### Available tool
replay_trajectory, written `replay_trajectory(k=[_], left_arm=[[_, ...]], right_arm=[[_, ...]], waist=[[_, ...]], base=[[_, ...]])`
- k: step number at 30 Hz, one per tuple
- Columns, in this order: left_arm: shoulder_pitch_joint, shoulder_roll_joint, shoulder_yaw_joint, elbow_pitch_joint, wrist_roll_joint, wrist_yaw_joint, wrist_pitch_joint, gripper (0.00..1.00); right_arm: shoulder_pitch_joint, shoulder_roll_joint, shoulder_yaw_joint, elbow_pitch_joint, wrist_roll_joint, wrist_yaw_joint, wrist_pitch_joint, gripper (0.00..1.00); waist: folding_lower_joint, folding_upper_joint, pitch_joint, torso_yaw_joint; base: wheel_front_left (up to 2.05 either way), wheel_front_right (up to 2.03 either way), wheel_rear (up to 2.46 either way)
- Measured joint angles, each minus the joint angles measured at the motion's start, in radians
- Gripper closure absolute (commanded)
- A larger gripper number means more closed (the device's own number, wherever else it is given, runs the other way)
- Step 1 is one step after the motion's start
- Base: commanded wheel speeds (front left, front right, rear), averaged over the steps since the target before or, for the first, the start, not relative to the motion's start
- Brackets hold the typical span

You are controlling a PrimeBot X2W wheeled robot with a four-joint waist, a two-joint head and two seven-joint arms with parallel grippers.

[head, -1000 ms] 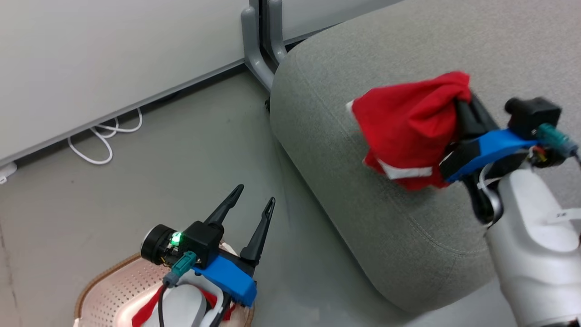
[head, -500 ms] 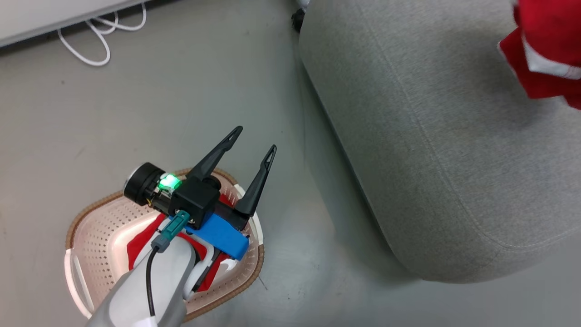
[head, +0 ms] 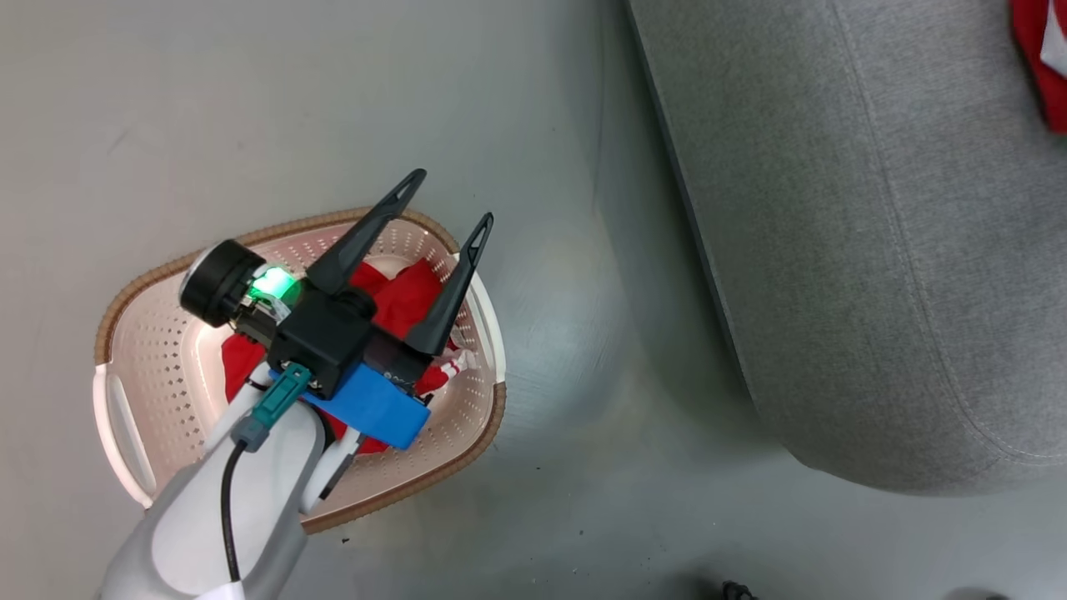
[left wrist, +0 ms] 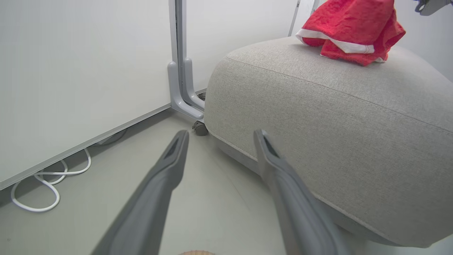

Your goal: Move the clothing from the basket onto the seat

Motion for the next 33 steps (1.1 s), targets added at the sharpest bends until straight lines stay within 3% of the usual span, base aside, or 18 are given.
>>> replay_trajectory(k=[12,13,14,15,16,17,33], left_arm=[[-0.012,0.003,0.007,-0.016,0.004,0.007,0.000,0.00],[-0.012,0.002,0.008,-0.017,0.002,0.007,0.000,0.00],[-0.012,0.002,0.010,-0.018,0.000,0.007,0.000,0.00],[-0.012,0.002,0.010,-0.018,-0.001,0.007,0.000,0.00],[-0.012,0.002,0.011,-0.018,-0.001,0.007,0.000,0.00],[-0.012,0.002,0.012,-0.019,-0.001,0.008,0.000,0.00],[-0.012,-0.023,0.021,-0.004,-0.004,0.009,0.000,0.00]], right_arm=[[0.012,0.028,-0.051,0.061,-0.029,0.000,0.000,1.00],[0.008,0.029,-0.050,0.064,-0.029,0.000,0.000,0.96],[0.004,0.029,-0.047,0.067,-0.032,0.000,0.000,0.64],[0.000,0.027,-0.038,0.071,-0.035,0.000,0.000,0.51],[-0.002,0.027,-0.027,0.077,-0.040,0.000,0.000,0.11],[-0.002,0.027,-0.019,0.082,-0.042,0.000,0.000,0.00],[-0.006,-0.002,-0.005,0.097,-0.022,0.000,-0.001,0.00]], waist=[[-0.0001,0.0000,0.027,0.012],[-0.0001,0.0000,0.027,0.013],[-0.0002,0.0000,0.027,0.013],[-0.0002,0.0000,0.028,0.013],[-0.0001,0.0000,0.029,0.013],[-0.0001,0.0000,0.031,0.012],[-0.0002,0.0000,0.015,0.024]], base=[[0.00,0.00,0.00],[0.00,0.00,0.00],[0.00,0.00,0.00],[0.00,0.00,0.00],[0.00,0.00,0.00],[0.00,0.00,0.00],[0.00,0.00,0.00]])
